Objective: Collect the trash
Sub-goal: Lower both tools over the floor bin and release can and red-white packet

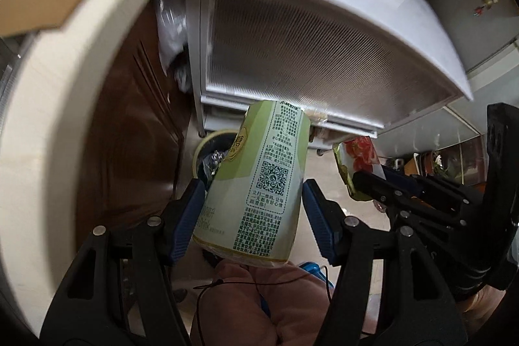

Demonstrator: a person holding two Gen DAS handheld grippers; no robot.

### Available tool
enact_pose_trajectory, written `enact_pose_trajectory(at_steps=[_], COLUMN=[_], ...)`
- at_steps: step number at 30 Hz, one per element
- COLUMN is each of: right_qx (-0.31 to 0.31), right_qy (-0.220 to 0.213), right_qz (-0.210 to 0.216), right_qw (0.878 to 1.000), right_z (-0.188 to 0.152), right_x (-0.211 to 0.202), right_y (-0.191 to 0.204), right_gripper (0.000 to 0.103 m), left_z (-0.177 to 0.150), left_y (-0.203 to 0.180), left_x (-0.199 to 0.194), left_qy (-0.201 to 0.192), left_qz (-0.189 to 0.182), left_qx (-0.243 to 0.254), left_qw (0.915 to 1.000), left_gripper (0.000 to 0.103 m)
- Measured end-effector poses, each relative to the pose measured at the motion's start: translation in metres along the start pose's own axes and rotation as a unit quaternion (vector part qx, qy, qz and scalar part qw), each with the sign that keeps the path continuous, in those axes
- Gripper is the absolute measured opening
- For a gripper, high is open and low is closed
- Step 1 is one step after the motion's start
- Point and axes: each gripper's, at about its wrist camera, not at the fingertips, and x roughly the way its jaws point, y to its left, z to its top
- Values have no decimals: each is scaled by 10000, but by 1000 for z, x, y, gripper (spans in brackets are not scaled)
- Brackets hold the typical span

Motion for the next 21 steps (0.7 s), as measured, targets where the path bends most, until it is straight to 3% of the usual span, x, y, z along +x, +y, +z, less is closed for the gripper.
enact_pose_trajectory(at_steps=[10,19,21], right_qx=[248,379,419], right_qy=[581,854,949], right_qz=[193,170,166], right_qw=[9978,9955,9945], right_z=[2,4,4], right_x=[152,291,316], right_y=[-68,-96,-99], right_gripper=[20,22,22], left_z=[-4,3,-1], left_y=[21,55,60], left_x=[162,296,314], left_qy=[317,668,738], left_qz=[298,543,602], left_qx=[-482,-730,-748], left_qw=[9979,9936,9926], left_gripper=[59,61,73])
